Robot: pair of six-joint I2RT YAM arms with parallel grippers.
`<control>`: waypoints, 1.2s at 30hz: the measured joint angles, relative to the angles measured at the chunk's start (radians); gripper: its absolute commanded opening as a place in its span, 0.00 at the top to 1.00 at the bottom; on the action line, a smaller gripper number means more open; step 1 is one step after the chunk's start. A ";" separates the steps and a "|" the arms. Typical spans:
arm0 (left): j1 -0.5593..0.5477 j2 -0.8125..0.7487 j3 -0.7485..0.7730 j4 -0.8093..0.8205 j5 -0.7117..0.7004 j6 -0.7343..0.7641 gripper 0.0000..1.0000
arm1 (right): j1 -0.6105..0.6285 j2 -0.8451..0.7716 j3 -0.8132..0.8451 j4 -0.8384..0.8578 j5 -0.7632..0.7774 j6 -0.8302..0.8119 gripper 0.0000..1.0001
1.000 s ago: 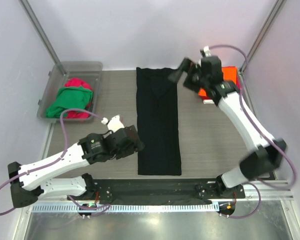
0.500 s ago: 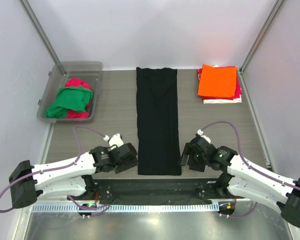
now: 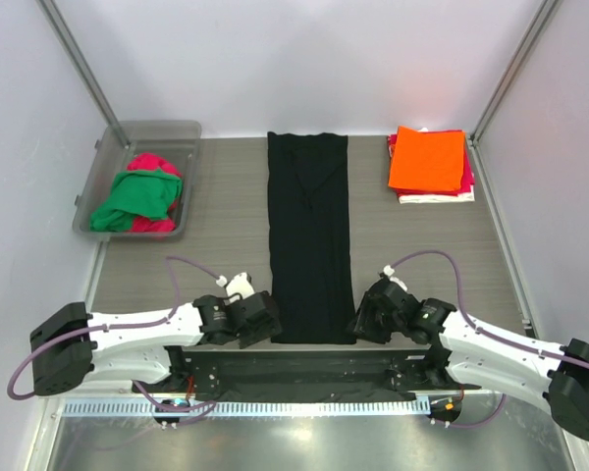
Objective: Fold and stack the t-shirts
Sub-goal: Fold the tshirt
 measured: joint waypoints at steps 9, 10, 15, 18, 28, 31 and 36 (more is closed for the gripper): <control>-0.037 0.053 -0.036 0.139 0.009 -0.025 0.61 | 0.001 0.015 -0.032 0.060 -0.018 0.007 0.89; -0.039 0.064 -0.037 0.154 0.011 -0.033 0.71 | 0.000 0.015 -0.036 0.064 -0.019 0.007 0.95; -0.050 0.087 -0.046 0.177 0.009 -0.050 1.00 | 0.001 0.003 -0.044 0.070 -0.022 0.008 0.99; -0.089 0.053 -0.043 0.116 -0.018 -0.090 1.00 | 0.001 -0.027 -0.045 0.029 -0.018 0.010 0.99; -0.213 0.000 0.132 -0.159 -0.103 -0.210 1.00 | 0.003 -0.167 0.012 -0.175 0.002 0.034 0.99; -0.214 0.010 0.241 -0.258 -0.143 -0.211 1.00 | 0.003 -0.167 0.108 -0.247 0.045 0.031 0.99; -0.205 0.021 0.431 -0.414 -0.250 -0.184 0.99 | 0.003 -0.123 0.325 -0.332 0.159 -0.009 0.99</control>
